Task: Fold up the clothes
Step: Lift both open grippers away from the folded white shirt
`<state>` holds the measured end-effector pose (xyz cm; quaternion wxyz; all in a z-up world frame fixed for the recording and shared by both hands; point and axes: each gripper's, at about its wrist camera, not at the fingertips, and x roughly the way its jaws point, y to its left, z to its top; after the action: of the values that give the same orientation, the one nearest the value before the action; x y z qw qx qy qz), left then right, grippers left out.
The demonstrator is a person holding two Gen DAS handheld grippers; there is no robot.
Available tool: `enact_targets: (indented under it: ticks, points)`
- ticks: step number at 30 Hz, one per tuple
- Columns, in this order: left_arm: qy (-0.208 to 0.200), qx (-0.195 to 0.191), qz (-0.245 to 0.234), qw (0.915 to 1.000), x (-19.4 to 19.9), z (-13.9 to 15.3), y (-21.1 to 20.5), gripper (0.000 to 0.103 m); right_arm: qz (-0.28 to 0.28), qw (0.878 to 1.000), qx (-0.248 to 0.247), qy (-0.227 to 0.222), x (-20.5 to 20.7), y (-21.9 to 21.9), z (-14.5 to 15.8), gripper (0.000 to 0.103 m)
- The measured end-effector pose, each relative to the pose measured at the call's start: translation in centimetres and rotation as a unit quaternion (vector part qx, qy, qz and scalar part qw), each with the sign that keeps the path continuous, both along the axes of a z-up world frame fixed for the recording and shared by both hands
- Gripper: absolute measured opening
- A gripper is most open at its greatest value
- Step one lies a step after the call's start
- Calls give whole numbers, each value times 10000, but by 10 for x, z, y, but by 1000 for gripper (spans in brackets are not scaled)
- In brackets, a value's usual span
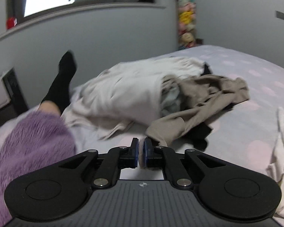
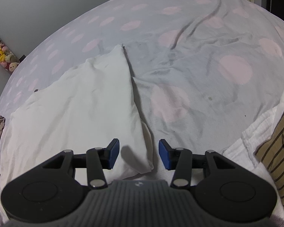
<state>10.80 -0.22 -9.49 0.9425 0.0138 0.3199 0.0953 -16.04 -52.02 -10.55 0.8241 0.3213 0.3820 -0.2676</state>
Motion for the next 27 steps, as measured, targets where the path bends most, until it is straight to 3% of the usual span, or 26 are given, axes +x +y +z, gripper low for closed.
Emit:
enact_targets:
  ticks: [3, 5, 7, 10, 14, 17, 18, 23, 27]
  points:
    - [-41, -14, -65, 10000, -4, 0, -2, 26, -22, 10000, -20, -11, -1, 1, 1, 50]
    - [-148, 5, -221, 9996, -9, 2, -9, 34, -27, 10000, -45, -23, -1, 3, 1, 50]
    - [-172, -164, -750, 9969, -13, 3, -22, 34, -25, 10000, -67, -37, -1, 4, 2, 49]
    - [-108, -450, -1685, 9846, -18, 3, -42, 34, 61, 9999, -33, -101, -2, 4, 2, 46]
    - [14, -389, -2731, 9612, -30, -4, -73, 34, 33, 9999, 134, -10, -8, -5, 11, 44]
    - [152, -403, -3272, 9440, -34, -11, -86, 34, 504, 9978, -324, 287, -9, -1, 21, 43]
    - [202, -432, -3414, 9387, -35, -15, -89, 35, 662, 9958, -469, 425, -9, 1, 20, 44]
    - [386, -31, -3880, 9208, -44, -34, -104, 35, 1014, 9941, -100, 380, -5, -4, 6, 43]
    - [535, -20, -4013, 9144, -45, -41, -108, 35, 1164, 9917, 9, 539, 7, -8, -4, 42]
